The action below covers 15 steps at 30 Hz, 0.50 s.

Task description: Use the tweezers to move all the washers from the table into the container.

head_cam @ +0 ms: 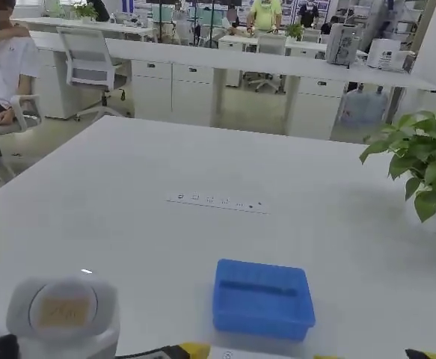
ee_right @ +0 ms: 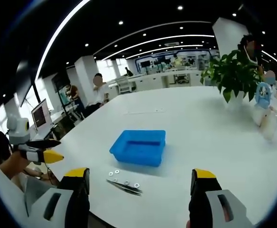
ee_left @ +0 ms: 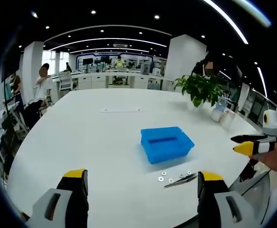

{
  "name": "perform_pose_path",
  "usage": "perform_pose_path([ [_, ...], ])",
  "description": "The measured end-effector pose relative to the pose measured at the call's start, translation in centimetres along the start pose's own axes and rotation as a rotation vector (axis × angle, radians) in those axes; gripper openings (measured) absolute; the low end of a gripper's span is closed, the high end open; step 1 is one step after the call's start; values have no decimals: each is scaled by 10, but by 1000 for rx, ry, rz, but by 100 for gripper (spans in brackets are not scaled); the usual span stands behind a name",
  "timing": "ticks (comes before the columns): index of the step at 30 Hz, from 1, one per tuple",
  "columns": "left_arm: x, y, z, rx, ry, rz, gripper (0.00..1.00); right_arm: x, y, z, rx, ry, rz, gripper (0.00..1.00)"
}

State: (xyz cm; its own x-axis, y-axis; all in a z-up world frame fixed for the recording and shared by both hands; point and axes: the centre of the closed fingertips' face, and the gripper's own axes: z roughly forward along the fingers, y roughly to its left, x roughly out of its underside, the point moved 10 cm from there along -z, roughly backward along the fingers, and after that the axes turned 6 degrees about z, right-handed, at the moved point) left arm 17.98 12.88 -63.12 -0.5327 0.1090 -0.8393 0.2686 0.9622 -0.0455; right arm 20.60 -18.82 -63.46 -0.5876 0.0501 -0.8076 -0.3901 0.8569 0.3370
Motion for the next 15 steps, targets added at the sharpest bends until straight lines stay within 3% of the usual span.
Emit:
perform_pose_path([
  [9,3,-1,2,11,18,24,94,1,-1,1,12,9,-7,86],
  [12,4,-1,3,20,18,28,89,3,-1,1,13,15,-4,86],
  [15,6,-4,5,63,35,18,82,5,-2,3,12,23,6,86],
])
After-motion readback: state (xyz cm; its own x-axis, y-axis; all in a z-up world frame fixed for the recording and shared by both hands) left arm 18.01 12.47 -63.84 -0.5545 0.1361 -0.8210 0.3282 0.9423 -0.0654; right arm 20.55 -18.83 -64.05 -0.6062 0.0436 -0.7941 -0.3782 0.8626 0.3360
